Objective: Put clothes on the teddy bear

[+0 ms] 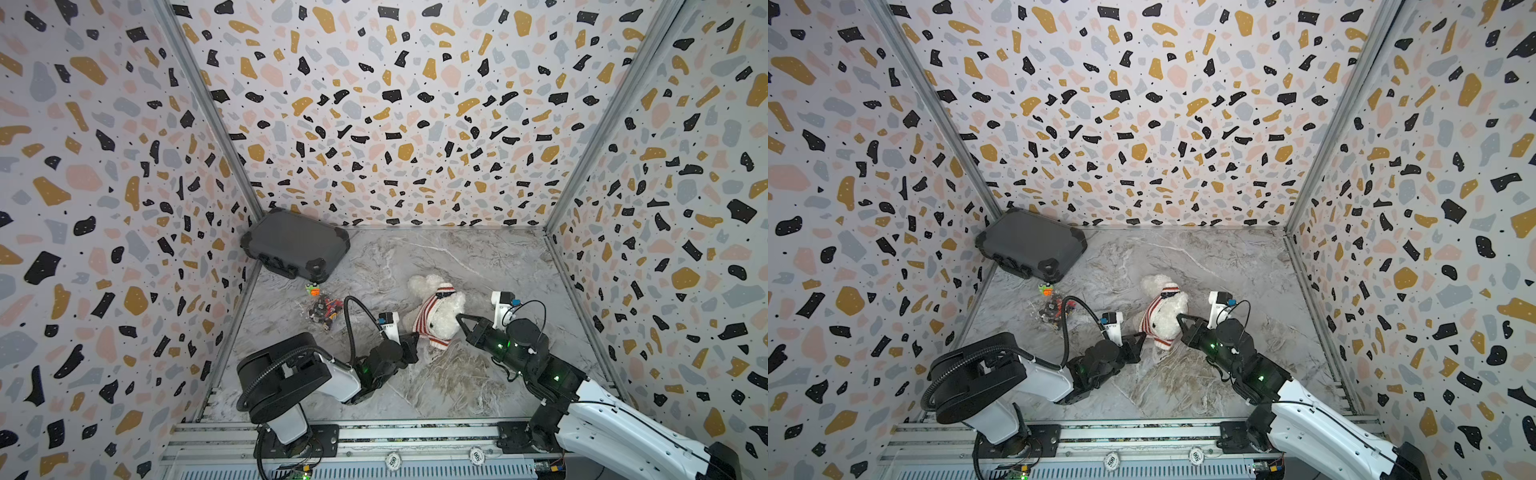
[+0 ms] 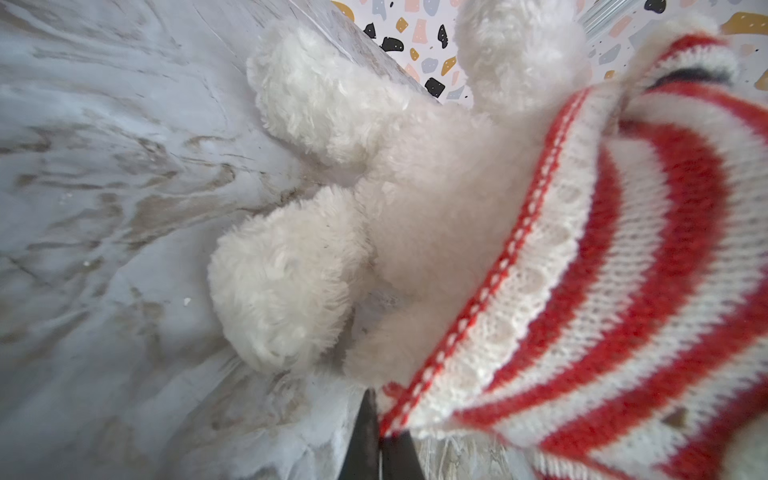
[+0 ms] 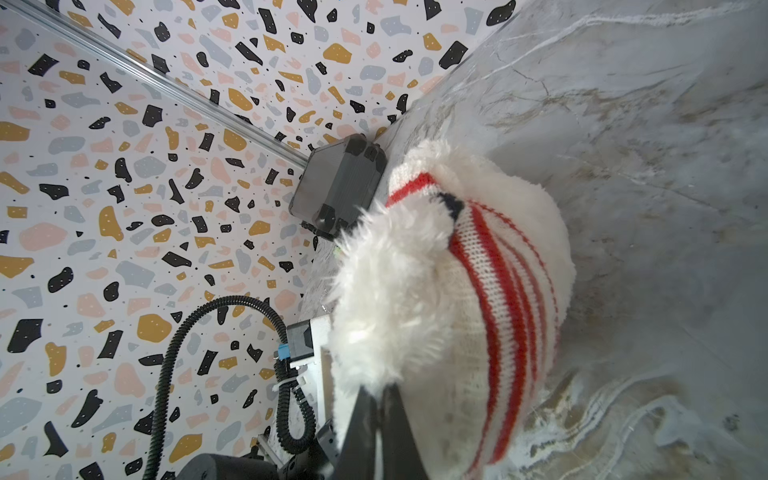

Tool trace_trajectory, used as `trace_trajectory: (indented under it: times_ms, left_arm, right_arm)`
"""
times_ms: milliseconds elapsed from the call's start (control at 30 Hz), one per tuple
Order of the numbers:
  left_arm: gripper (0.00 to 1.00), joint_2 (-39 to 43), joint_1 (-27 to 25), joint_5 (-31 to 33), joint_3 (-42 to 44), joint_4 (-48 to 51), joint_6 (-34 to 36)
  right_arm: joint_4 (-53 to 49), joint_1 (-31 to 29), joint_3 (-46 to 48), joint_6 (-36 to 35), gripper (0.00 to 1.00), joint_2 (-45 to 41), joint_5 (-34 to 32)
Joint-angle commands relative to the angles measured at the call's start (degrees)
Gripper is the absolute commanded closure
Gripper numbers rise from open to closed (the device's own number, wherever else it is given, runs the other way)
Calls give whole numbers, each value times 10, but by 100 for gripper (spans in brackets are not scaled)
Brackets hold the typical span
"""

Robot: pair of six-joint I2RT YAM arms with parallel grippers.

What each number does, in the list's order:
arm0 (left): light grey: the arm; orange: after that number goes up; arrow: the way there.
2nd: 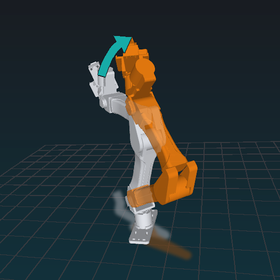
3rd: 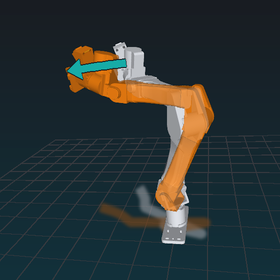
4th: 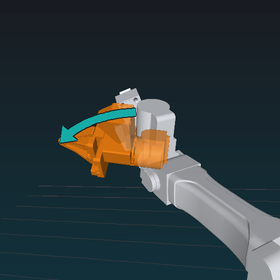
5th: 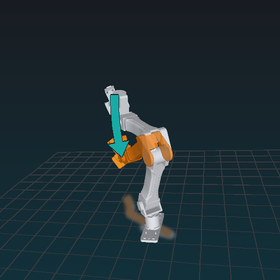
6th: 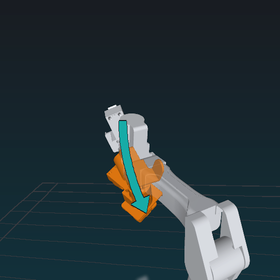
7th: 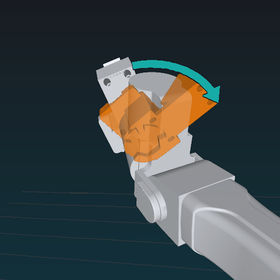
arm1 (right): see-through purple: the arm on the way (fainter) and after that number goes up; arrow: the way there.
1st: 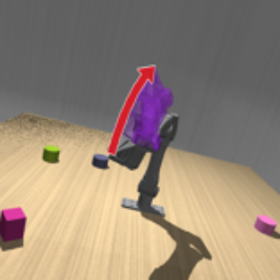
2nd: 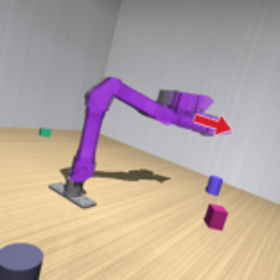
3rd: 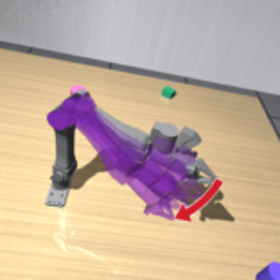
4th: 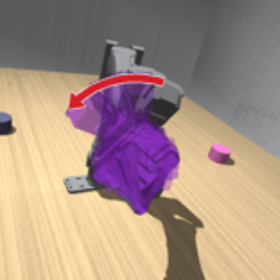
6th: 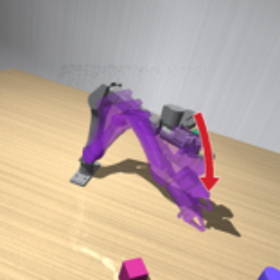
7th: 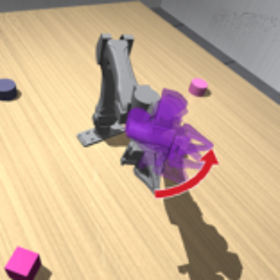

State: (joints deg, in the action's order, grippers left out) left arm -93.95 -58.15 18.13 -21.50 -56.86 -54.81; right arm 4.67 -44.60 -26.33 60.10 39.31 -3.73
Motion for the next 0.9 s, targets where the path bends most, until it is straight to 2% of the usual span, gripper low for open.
trace_trajectory:
  times_ms: [0, 333, 500, 700, 867]
  left_arm:
    - [100, 2, 17, 54, 22, 88, 22]
    - [100, 38, 26, 77, 36, 133, 37]
    - [100, 59, 27, 94, 30, 177, 71]
    - [100, 84, 27, 108, 29, 210, 89]
    - [100, 90, 25, 102, 23, 215, 97]
  right_arm:
    - [62, 23, -5, 30, 100, -31, 26]
    - [57, 89, -9, 40, 100, -43, 99]
    - [53, 113, -11, 44, 100, -53, 124]
    - [69, 170, -6, 69, 100, -59, 192]
    - [83, 183, 4, 76, 100, -54, 217]
